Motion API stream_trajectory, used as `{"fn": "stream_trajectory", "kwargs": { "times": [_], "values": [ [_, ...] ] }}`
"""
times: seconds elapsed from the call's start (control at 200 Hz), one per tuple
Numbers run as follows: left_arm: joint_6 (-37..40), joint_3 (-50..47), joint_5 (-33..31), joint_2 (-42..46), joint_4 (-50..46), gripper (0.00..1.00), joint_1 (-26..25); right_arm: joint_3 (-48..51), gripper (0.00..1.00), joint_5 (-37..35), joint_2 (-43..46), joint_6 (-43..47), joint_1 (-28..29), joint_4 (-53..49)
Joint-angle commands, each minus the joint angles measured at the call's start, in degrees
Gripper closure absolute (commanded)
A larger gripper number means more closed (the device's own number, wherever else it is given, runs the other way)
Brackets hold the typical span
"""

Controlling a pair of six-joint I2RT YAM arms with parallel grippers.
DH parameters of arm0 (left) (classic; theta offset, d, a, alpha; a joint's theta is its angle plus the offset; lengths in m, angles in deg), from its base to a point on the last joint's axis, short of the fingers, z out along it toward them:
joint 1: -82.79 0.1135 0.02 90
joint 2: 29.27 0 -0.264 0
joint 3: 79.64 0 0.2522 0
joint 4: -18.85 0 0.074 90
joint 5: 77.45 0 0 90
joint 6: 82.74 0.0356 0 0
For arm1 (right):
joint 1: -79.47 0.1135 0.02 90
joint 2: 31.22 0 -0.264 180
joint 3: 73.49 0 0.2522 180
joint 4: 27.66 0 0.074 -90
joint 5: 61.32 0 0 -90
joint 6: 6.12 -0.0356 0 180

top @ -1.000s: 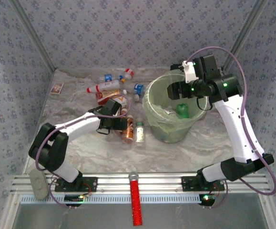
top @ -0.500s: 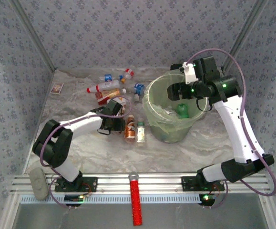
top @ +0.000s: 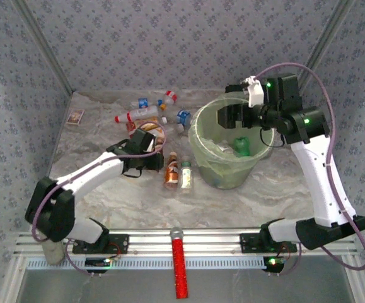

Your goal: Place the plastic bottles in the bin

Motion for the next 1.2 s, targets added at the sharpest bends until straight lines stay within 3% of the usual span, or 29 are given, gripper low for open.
{"fn": "stream_trajectory", "kwargs": {
  "times": [0.0,0.12,0.3,0.48,0.645,0.855,1.194],
  "values": [
    [0.75,1.42,4.09,5.80,0.41,0.54,0.22,0.25,0.06,8.87,-1.32,-3.49,1.94,6.51],
    [0.58,-0.70,7.84,12.14,6.40,0.59,0.20,-4.28,0.07,6.32,-5.52,-3.12,6.43,5.52],
    [0.50,-4.59,14.28,19.45,17.14,0.60,0.06,-10.04,0.08,8.57,-13.55,-6.08,10.74,6.14],
    [-0.90,-7.31,16.39,23.31,26.32,0.60,-0.05,-15.71,0.10,10.01,-21.23,-7.25,14.34,5.62],
    [-1.03,-6.99,17.03,23.39,28.57,0.61,-0.02,-18.44,0.12,10.73,-26.24,-7.97,16.18,5.57],
    [-0.92,-6.24,17.24,22.69,28.79,0.61,0.01,-18.82,0.22,11.11,-29.34,-8.16,17.46,5.83],
    [-1.45,-6.69,17.68,22.94,28.94,0.61,-0.27,-14.54,0.50,8.41,-28.16,-8.55,17.40,11.14]
  ]
}}
